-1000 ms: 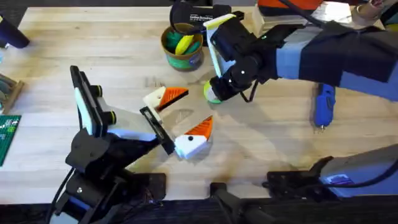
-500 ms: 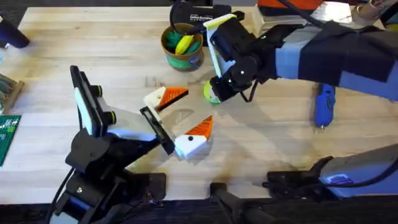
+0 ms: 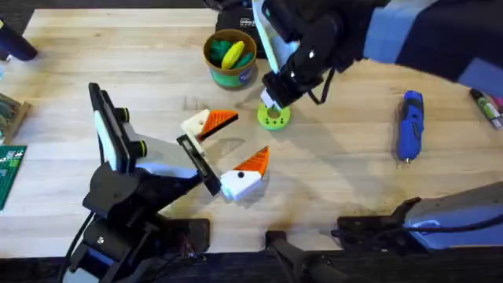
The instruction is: Pick up the gripper from the table and insert it into the empty holder that is missing its gripper. Then pick up a screw, insert it into the mounting hole, and use the screwdriver to tighten it. Finally, clean up the table by picking up the vegetable and placing it into the bucket.
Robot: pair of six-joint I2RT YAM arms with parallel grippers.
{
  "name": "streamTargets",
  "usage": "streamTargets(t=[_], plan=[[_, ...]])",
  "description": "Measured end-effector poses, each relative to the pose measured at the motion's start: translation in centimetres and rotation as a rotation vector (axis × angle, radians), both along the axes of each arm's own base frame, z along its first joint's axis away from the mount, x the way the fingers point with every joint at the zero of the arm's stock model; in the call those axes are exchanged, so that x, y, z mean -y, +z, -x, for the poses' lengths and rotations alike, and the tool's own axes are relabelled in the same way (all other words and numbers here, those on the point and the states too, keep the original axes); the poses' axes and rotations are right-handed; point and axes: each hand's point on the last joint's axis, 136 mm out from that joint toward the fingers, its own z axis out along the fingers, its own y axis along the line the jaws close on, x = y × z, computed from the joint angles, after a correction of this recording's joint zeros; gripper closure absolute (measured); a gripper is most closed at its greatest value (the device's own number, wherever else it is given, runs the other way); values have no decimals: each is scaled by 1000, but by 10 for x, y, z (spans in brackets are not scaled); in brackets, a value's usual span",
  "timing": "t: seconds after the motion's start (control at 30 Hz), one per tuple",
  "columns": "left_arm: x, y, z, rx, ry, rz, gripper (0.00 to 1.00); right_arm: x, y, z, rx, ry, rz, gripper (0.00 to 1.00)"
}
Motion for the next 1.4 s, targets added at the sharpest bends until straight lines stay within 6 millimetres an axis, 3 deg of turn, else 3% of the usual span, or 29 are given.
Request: streamTargets(t=[0.27,0.47,0.9,1.23,1.4], plan=[[0,0,0,0,0,0,15,-24,72,-7,60,125,-103,993],[0,0,0,0,0,0,16,-53,110,2,64,232,-261,993],[0,0,0,74,-5,-52,15,-104,118,62,-2,441,-342,993],[0,0,0,89,-6,-63,15,-119,119,83,-8,505,-345,994],[0,0,0,92,-7,-64,15,-125,121,82,24,516,-353,994]])
